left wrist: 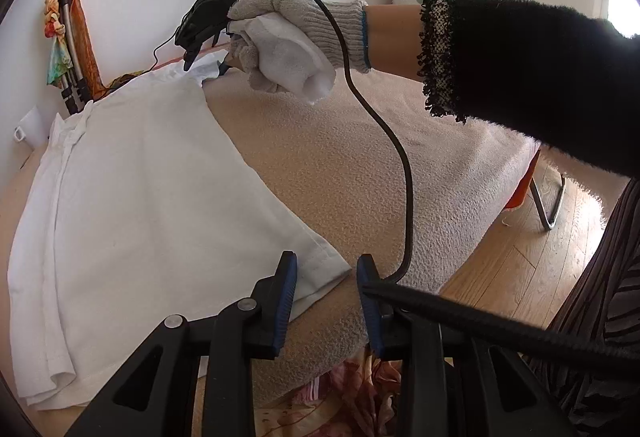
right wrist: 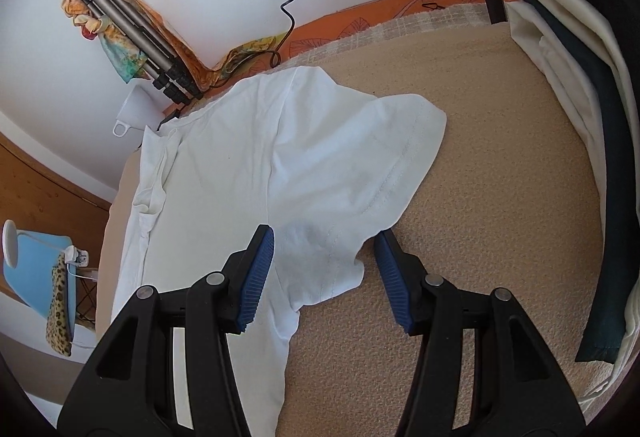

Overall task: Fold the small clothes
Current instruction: 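Grasp the sleeve with the right gripper while the left gripper grasps the hem, fold inward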

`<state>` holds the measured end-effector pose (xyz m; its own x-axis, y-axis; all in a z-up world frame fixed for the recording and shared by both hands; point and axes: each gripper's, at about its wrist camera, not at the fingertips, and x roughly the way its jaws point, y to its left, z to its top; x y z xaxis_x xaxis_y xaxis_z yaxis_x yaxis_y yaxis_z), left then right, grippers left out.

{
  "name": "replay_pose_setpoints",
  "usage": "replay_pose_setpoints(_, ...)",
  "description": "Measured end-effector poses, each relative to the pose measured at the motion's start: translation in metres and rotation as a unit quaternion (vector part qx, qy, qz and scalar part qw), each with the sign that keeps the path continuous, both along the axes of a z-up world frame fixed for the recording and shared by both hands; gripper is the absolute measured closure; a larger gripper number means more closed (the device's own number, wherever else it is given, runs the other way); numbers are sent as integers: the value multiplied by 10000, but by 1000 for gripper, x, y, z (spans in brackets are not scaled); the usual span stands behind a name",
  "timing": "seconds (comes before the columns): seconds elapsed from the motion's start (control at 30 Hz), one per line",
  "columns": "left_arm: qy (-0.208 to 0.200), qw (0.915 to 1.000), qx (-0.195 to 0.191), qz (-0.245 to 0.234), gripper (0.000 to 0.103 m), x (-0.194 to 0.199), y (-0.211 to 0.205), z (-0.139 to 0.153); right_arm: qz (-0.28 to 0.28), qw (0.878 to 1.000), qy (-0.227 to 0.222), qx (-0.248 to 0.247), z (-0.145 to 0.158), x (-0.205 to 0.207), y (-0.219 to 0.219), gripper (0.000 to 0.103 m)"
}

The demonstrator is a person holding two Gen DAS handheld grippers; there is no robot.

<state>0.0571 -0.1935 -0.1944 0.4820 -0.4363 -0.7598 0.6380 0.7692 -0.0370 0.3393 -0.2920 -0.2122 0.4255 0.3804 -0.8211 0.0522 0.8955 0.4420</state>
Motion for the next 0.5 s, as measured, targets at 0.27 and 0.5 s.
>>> replay_pose_setpoints(0.27, -76, 10000, -22, 29, 91, 11, -6, -1, -50, 10000, -57, -26, -1, 4, 3, 48)
replay_pose_setpoints(0.5, 534, 9937, -928, 319, 98, 22, 18, 12, -70, 9999, 2, -81, -4, 10, 6, 93)
